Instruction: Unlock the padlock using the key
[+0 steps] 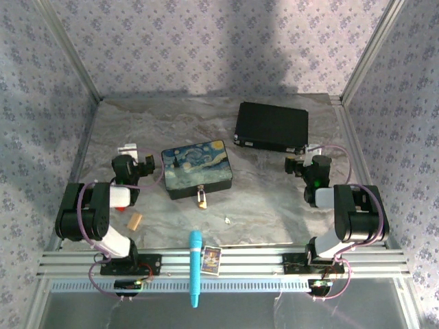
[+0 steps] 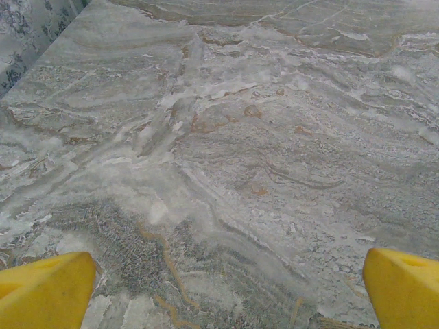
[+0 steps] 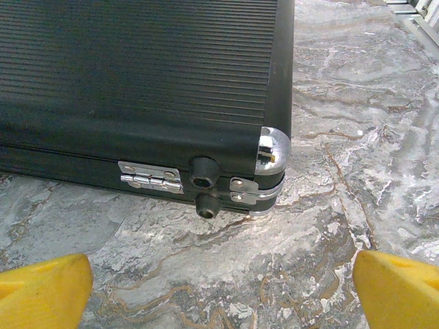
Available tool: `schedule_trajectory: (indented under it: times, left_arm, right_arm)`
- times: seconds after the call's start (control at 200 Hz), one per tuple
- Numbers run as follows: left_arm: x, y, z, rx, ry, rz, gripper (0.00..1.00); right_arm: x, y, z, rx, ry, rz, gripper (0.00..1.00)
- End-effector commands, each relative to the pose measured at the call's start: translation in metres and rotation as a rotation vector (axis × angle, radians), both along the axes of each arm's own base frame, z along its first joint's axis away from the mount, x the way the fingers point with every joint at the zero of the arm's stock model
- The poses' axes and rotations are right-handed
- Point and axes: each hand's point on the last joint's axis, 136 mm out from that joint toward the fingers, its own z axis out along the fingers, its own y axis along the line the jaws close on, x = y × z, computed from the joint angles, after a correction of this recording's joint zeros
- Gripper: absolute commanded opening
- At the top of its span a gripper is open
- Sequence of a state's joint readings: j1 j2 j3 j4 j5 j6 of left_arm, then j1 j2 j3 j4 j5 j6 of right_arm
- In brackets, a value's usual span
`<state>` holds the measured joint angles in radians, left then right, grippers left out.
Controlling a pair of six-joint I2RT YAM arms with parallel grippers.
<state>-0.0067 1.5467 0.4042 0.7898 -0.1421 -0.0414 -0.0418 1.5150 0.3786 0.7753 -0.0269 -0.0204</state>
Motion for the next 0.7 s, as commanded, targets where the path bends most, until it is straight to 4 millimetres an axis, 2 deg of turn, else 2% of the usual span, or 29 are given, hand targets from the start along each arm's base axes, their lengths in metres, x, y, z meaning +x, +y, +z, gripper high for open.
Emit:
schedule_trajectory:
  times: [0.0,0.335,0.405,0.59,0.695]
  left_arm:
    - [0.005,0.001,0.013,-0.001,-0.049,-0.004,1.0]
    - [0.005,0.0,0.014,0.0,-0.051,-0.005,1.0]
    - [0.004,0.001,0.016,0.0,-0.062,-0.002,1.0]
    - [-0.01,0.002,0.051,0.002,-0.115,0.004,1.0]
    - [-0.015,0.001,0.072,-0.031,-0.115,0.011,1.0]
  right_arm:
    - [0.006,-0.001,0.007,-0.009,-0.019,0.011,0.99]
    - [0.006,-0.001,0.008,-0.009,-0.02,0.009,0.99]
    - [0.007,0.002,0.016,-0.011,-0.018,0.025,0.99]
    - [-0.005,0.004,0.044,0.006,-0.009,0.016,0.99]
    - [-0.014,0.006,0.07,0.065,-0.041,0.001,0.99]
